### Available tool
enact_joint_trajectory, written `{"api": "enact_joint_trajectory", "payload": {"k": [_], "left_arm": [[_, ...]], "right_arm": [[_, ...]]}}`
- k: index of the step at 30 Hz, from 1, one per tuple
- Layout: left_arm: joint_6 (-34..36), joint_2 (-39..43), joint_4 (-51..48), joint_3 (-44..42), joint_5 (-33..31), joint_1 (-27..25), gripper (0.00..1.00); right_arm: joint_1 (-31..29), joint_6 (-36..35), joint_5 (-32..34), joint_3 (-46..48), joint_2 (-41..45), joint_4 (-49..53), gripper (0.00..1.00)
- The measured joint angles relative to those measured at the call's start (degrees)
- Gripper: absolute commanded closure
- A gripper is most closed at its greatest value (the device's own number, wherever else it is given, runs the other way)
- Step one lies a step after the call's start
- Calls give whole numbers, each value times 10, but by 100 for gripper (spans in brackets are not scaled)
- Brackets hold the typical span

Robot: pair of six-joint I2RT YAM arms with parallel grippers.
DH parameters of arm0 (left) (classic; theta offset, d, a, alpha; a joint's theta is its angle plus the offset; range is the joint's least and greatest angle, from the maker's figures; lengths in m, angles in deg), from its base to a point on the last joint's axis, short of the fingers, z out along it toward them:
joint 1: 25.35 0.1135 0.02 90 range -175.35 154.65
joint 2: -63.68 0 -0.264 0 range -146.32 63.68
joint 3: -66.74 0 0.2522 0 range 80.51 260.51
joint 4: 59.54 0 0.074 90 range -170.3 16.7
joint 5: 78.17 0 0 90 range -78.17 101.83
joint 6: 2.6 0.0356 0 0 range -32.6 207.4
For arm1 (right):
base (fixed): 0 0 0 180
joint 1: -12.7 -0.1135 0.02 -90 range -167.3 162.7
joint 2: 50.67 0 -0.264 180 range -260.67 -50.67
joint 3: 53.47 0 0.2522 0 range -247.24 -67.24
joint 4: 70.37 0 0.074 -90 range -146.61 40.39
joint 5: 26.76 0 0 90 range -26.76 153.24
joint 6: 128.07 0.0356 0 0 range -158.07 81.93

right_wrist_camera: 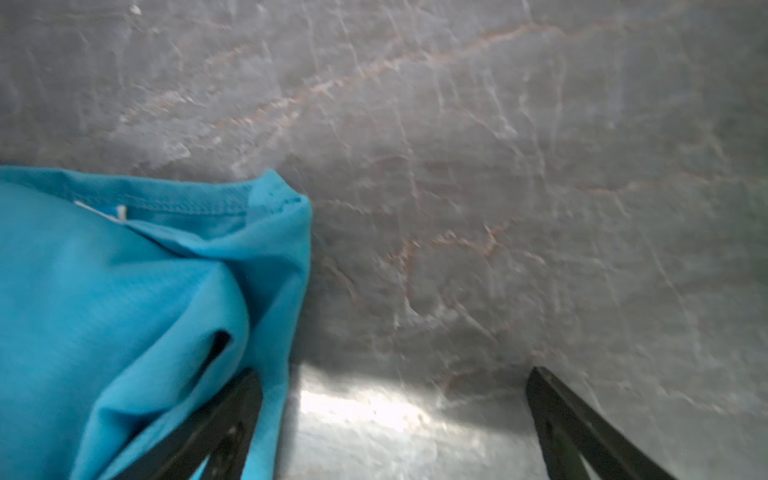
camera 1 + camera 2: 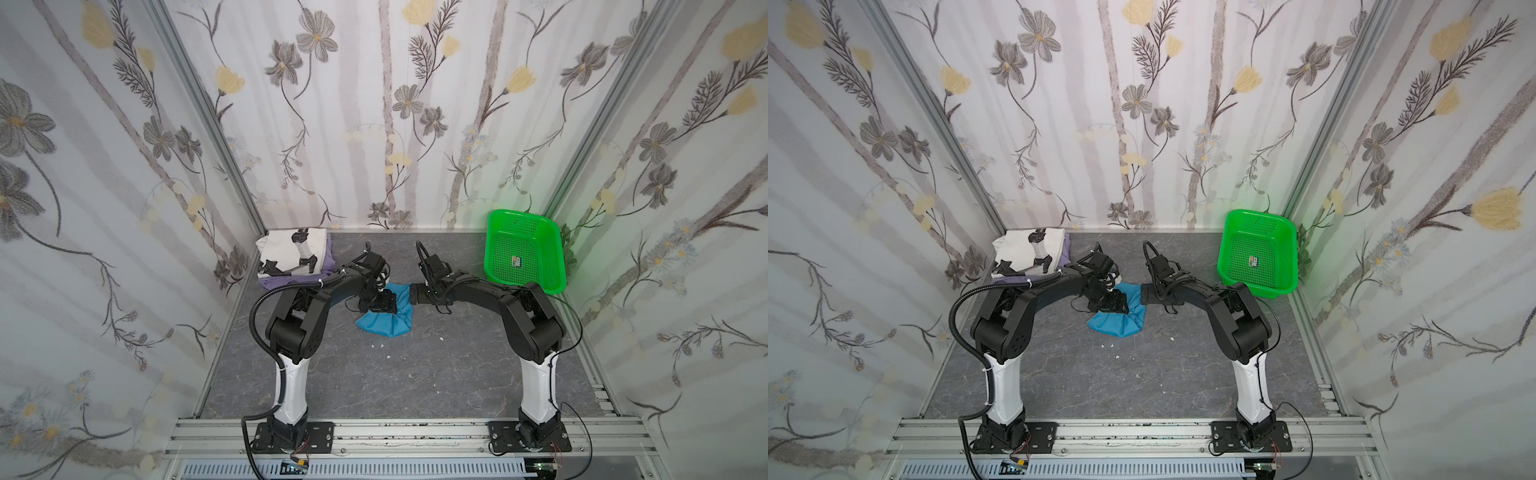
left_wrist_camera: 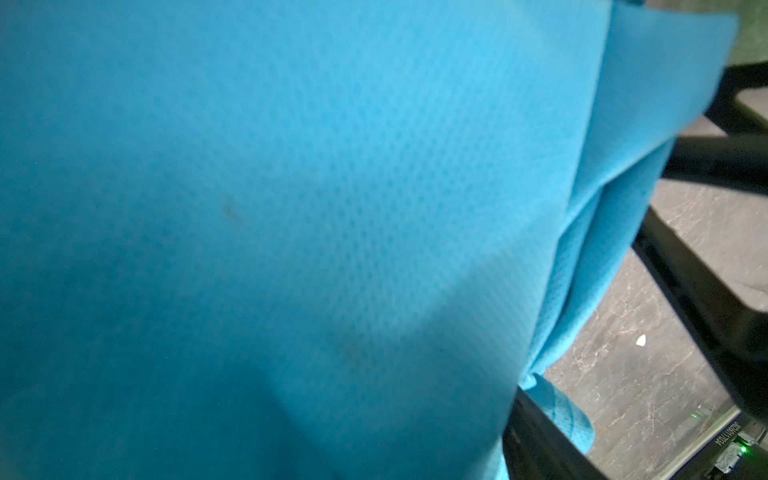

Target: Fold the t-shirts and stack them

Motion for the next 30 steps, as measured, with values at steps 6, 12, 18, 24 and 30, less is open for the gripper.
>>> {"api": "enact_joint_trajectory", "payload": {"k": [6,12,18,24,30], "left_arm": [[0,-1,2,0,14,0,24],[0,-4,3,4,29,-1,24],[0,-4,3,4,35,-1,24],[0,-4,5,3,45,-9,23],[-2,0,14,-4,56,-21,18]], "right_arm": [[-4,-15,13,-54,-34,30,0],[8,-19,17,-2,6,51,0],[16,-27,33,7,16,83,0],[16,-43,40,-24,-8,101,0],[7,-64,30,-86,-45,118,0]]}}
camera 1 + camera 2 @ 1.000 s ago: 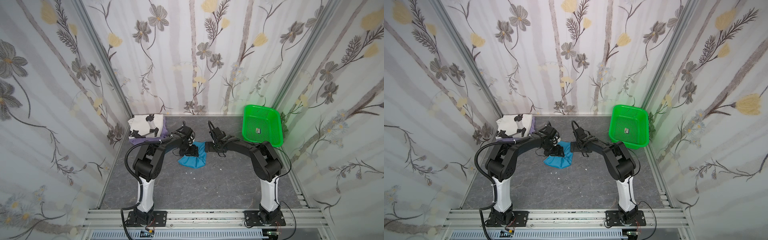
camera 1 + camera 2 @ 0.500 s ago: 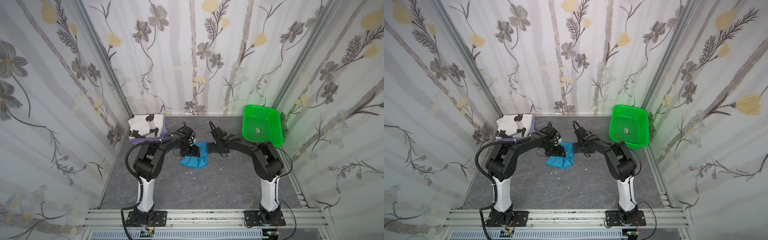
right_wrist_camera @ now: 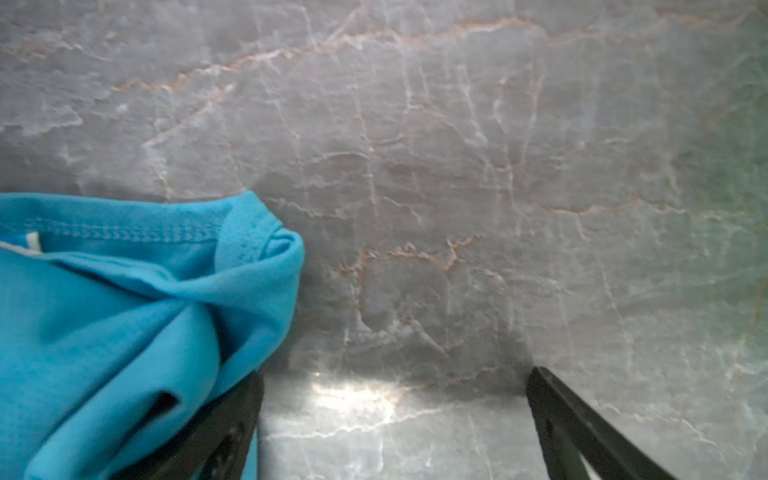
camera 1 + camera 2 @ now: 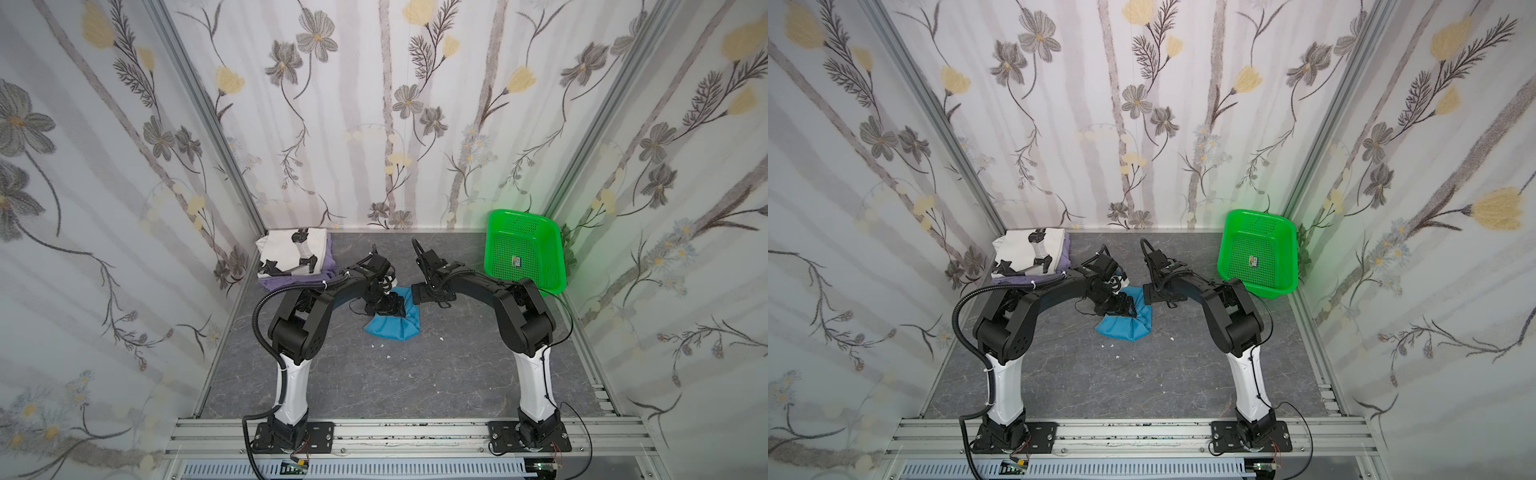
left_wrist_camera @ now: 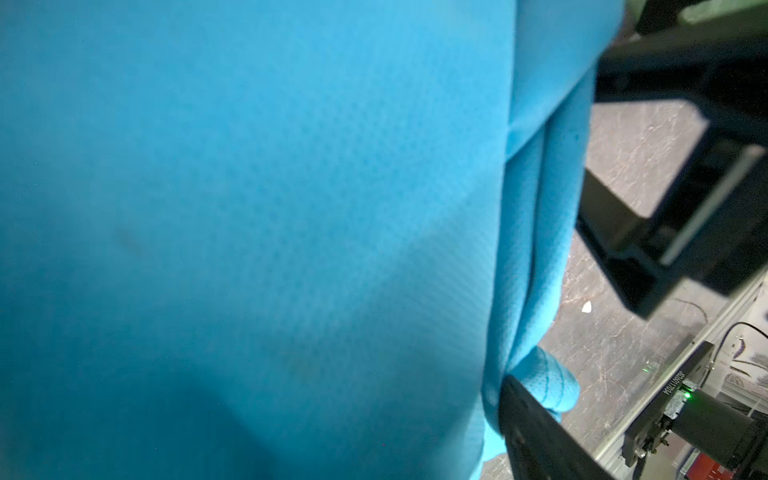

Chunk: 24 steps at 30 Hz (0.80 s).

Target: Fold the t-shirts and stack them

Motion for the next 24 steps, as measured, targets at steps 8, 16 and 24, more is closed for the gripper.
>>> {"api": "enact_joint_trajectory", "payload": {"k": [8,16,24], "left_arm": [[-28,5,29,-12,6,-18,12],[-93,2,49,-14,-53,-45,13],[-153,8,79,-35,-134,-71,9]], "right_arm": [[-12,-13,-9,-14,-10,5,0],[-18,-9,-38,23,10,-37,0],[-16,32,-62,103,49,-130,0]]}}
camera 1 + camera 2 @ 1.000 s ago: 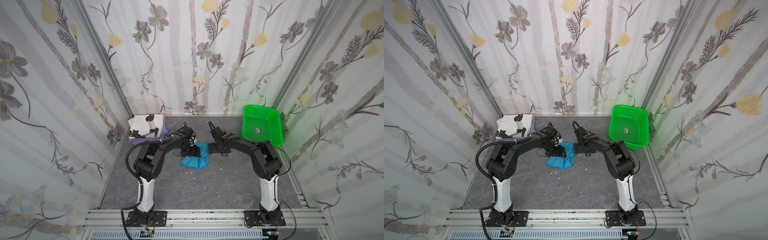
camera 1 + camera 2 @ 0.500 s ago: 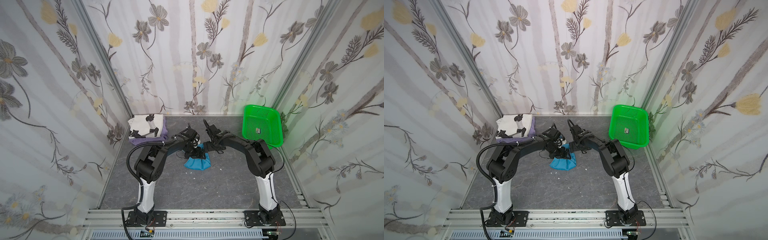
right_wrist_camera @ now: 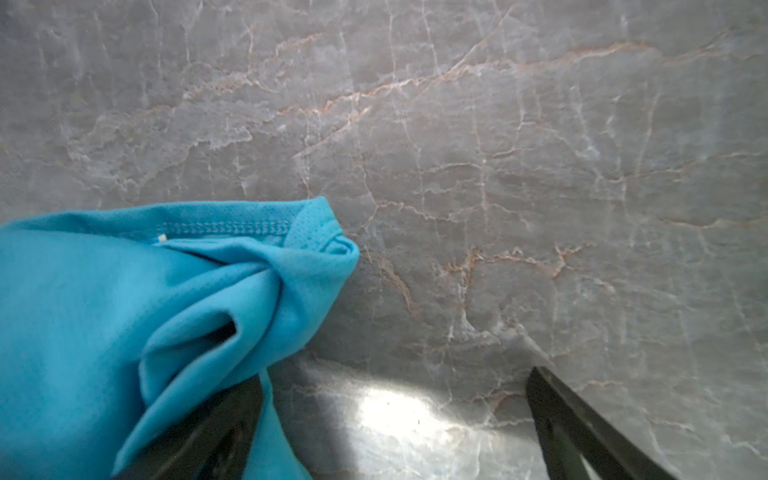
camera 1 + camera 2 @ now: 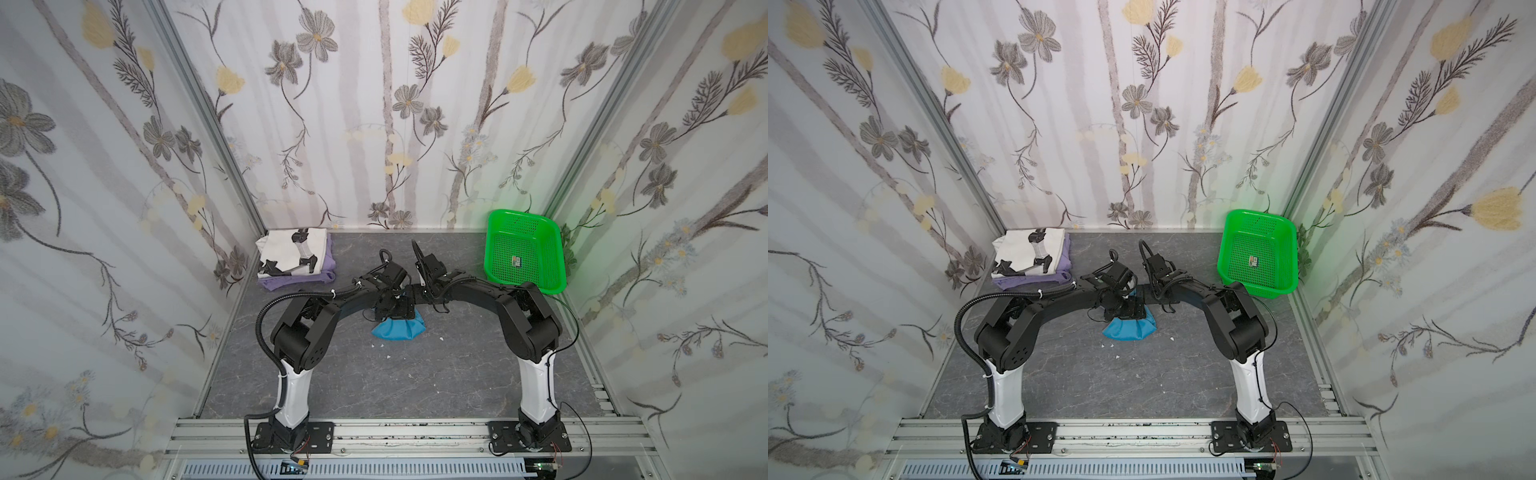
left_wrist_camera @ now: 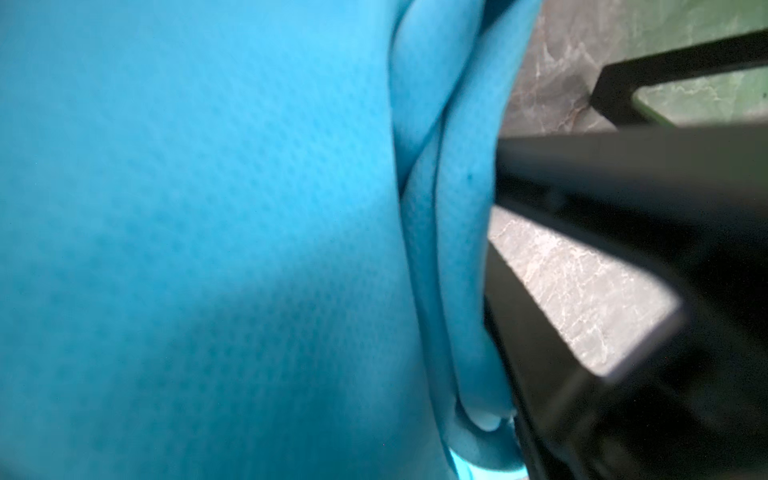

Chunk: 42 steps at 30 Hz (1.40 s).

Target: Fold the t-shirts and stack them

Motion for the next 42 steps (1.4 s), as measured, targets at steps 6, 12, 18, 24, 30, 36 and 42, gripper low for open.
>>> {"api": "enact_joint_trajectory", "payload": {"k": [6,12,18,24,30,36,42], "left_arm": [[-26,-22,-33,35,-36,-16,15],[-37,-33,-59,43,-81,-18,52],[-51,-56,55,41,-124,-16,69],[-45,-52,108,20,-130,-14,100],[18,-19,115,-5,-102,1,100],[112,0,-45,33,-71,50,100],[198,6,-197,108,-69,96,100]], "right_arm": [[5,15,14,48,21,-57,0],[15,40,-9,74,37,-93,0],[48,32,-95,92,72,-43,0],[105,28,-99,122,130,35,0],[139,13,-84,126,203,63,0],[144,2,-83,126,230,68,0],[145,-2,-82,127,231,67,0]]}}
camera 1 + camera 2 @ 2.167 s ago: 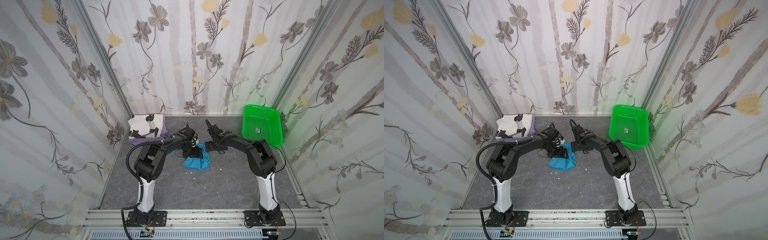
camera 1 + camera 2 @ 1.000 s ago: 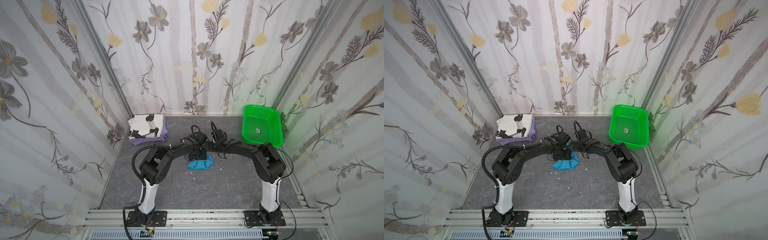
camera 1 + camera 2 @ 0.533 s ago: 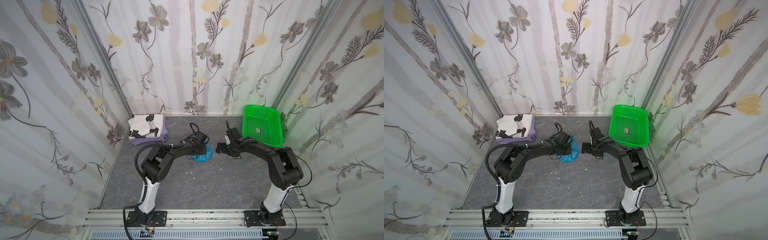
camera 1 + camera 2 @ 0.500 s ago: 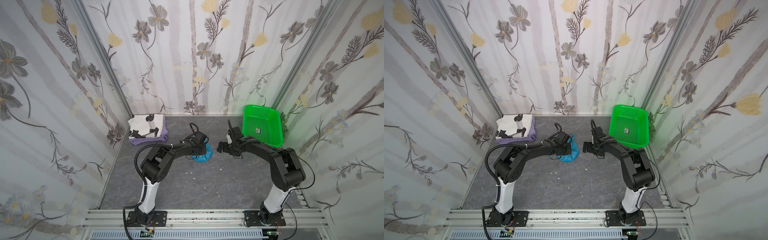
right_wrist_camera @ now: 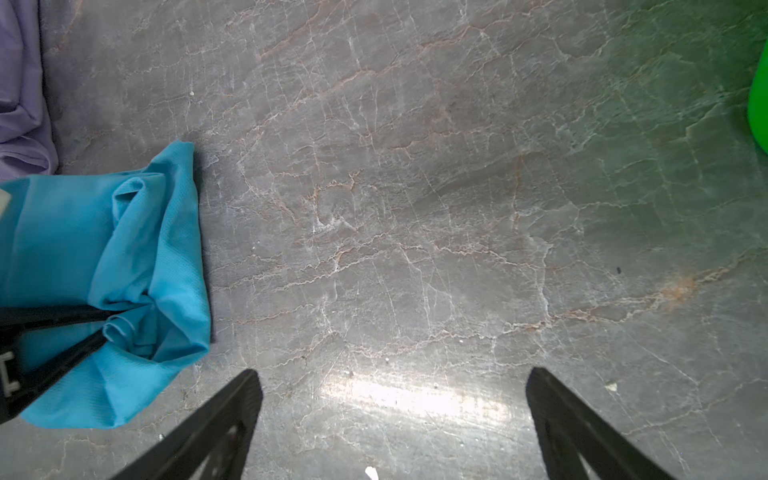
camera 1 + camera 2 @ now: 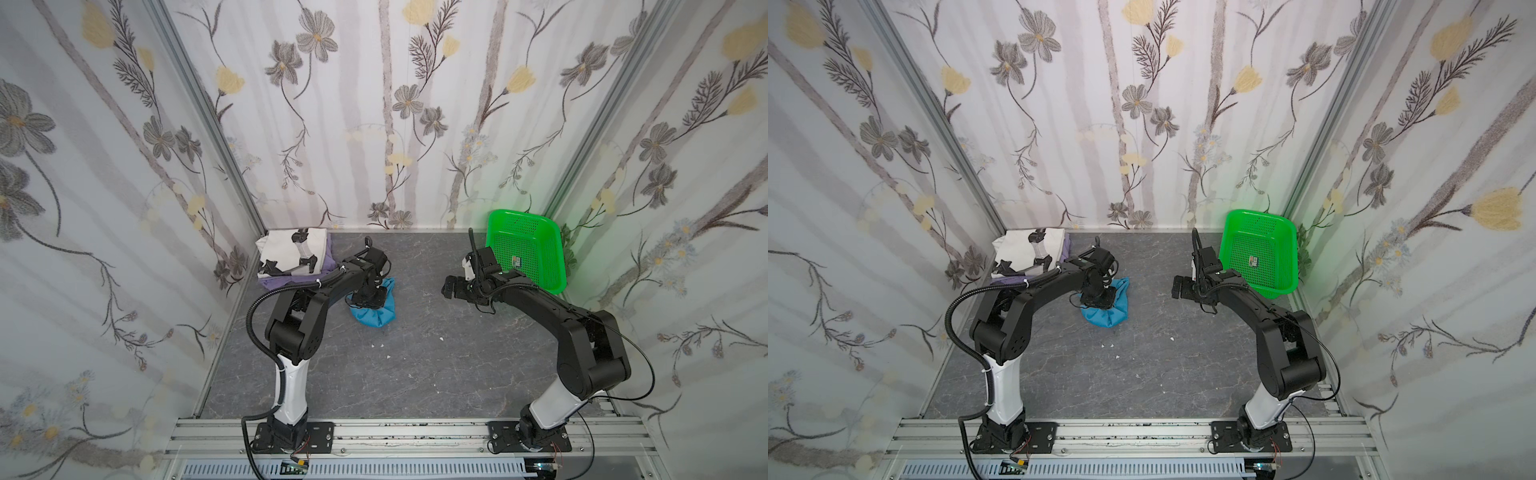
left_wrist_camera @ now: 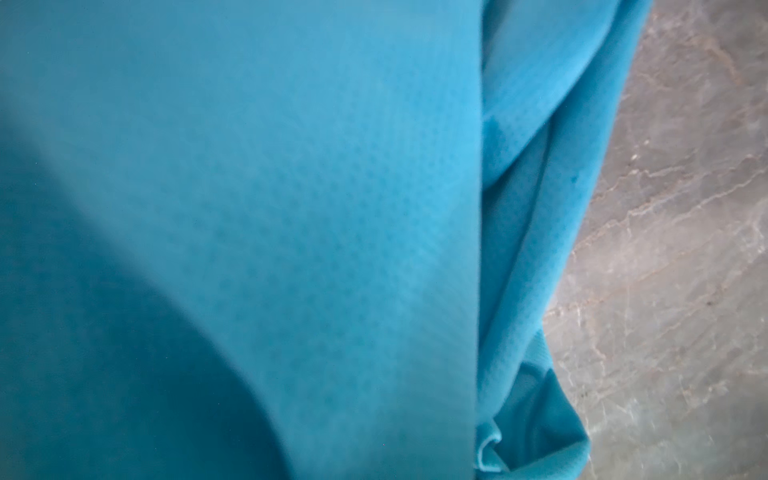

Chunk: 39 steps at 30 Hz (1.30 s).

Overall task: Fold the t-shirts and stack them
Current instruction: 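Lift the blue shirt onto the stack with the left gripper while the right withdraws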

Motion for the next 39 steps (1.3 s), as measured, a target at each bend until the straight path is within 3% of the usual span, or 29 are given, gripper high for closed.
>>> {"api": "enact_joint_trajectory", "payload": {"k": [13,18,27,35,39], "left_arm": [[122,5,-126,176,18,65,100],[157,-50,-157,311,4,90,100],[209,-194,-236,635,-2,177,100],[258,-229,-250,658,15,268,100],[269,-234,-243,620,16,300,100]], "right_arm": [[3,-11,-9,0,-1,-8,0],[5,-20,-16,0,-7,-10,0],[11,-25,-26,26,-6,-32,0],[17,-26,-35,38,-6,-34,0],[17,-26,-35,38,-10,-39,0]]}}
